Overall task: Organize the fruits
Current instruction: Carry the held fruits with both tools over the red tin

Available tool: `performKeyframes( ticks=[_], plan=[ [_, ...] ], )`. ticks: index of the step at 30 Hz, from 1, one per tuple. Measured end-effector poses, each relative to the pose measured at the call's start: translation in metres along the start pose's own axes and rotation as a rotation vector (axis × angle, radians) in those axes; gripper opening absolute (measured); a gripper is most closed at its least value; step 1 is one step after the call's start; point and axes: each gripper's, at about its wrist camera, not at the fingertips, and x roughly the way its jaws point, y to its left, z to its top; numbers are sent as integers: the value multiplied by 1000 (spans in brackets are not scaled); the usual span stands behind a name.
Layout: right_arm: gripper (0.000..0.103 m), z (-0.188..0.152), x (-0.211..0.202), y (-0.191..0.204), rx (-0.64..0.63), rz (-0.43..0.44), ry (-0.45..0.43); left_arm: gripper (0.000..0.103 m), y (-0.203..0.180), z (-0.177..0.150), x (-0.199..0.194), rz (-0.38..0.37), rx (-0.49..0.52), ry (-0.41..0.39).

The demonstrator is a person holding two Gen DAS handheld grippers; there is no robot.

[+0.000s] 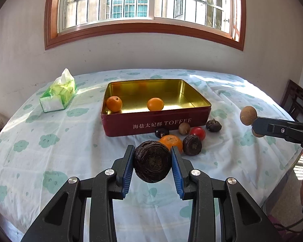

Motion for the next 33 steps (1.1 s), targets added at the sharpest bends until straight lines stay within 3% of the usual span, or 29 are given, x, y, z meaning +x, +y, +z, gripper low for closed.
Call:
performKeyframes(
  ticks=[20,33],
  plan=[
    [21,-4,12,2,24,21,25,36,12,3,11,22,-9,19],
    [21,18,20,9,19,56,20,36,26,23,20,50,-12,13]
  ],
)
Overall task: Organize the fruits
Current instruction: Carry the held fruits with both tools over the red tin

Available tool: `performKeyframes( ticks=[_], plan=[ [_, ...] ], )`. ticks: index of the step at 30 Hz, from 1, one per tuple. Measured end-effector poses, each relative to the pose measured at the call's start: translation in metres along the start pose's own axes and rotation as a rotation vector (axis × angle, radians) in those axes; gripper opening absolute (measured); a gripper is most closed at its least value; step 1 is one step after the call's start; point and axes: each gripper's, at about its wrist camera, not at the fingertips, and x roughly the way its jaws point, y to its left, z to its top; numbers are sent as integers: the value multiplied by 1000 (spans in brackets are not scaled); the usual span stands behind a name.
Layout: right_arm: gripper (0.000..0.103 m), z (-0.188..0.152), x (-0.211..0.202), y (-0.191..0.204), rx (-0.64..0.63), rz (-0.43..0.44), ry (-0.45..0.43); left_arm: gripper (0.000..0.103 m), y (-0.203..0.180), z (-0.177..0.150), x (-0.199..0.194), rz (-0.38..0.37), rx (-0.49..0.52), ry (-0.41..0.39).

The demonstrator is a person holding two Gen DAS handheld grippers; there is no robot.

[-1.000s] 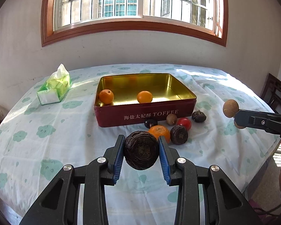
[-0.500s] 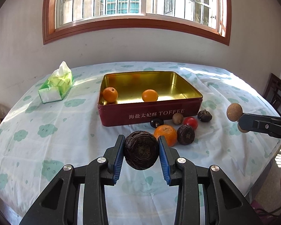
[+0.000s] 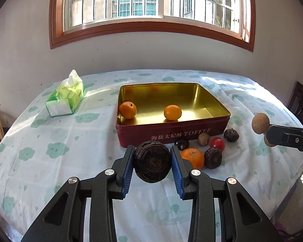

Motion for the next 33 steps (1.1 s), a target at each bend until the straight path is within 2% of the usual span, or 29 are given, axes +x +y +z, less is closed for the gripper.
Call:
performKeyframes(
  ticks=[16,33],
  plan=[
    [21,25,20,-1,-15,17,8,36,9,30,16,31,28,-22],
    [21,55,57,-9,-22,34,14,36,19,61,51,53,43,-44]
  ],
)
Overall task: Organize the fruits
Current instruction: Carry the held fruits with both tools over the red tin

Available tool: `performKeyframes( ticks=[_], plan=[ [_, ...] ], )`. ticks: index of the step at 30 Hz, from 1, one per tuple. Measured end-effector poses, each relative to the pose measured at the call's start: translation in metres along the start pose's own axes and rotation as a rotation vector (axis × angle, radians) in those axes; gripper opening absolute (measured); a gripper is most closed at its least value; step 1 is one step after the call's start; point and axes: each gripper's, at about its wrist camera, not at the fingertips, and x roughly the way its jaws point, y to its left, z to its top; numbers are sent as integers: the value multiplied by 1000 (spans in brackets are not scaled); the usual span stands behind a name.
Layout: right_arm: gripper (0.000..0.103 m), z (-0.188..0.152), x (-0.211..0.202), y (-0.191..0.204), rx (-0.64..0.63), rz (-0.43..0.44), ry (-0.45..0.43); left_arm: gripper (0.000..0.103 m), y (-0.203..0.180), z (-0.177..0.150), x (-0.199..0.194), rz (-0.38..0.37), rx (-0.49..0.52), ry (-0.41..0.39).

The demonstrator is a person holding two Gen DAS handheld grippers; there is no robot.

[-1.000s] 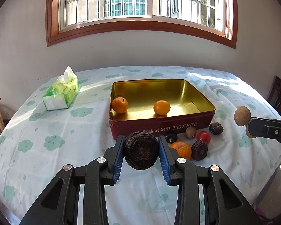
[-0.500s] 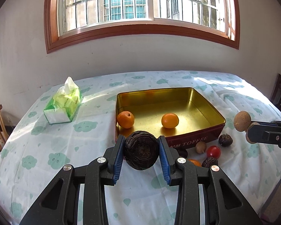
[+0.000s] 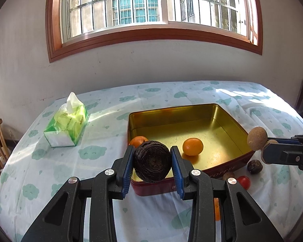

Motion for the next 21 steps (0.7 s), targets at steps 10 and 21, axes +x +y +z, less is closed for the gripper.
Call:
performKeyframes(
  ticks=[10,21],
  plan=[
    [21,12,21,-8,11,6,11,36,5,7,26,4,1,12],
    [21,20,37,-15,10,21,19,36,8,16,42,17,9,8]
  ],
)
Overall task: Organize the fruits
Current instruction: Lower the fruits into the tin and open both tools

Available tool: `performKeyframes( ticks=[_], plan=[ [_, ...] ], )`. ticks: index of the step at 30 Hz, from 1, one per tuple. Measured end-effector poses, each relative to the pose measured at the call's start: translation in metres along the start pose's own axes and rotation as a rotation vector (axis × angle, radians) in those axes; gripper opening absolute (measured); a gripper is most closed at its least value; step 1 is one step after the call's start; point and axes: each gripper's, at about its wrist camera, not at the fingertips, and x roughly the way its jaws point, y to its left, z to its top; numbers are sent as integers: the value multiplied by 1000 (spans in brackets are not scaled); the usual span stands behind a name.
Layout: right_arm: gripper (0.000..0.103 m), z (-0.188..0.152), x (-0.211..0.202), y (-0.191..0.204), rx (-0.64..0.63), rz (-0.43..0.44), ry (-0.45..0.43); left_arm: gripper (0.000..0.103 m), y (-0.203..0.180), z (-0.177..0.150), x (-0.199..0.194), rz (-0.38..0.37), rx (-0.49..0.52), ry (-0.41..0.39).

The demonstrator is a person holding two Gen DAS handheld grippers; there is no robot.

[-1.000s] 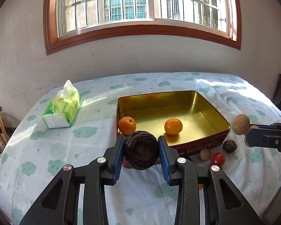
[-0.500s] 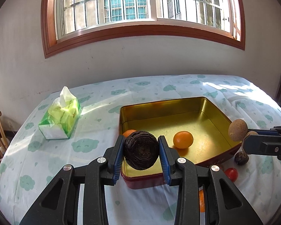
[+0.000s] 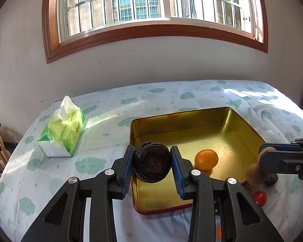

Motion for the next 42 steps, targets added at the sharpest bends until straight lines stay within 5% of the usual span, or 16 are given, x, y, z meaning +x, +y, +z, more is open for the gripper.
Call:
performKeyframes(
  ticks=[42],
  plan=[
    [21,33,25,-34,-3,-62,1,36,0,16,34,3,18,32]
  ],
)
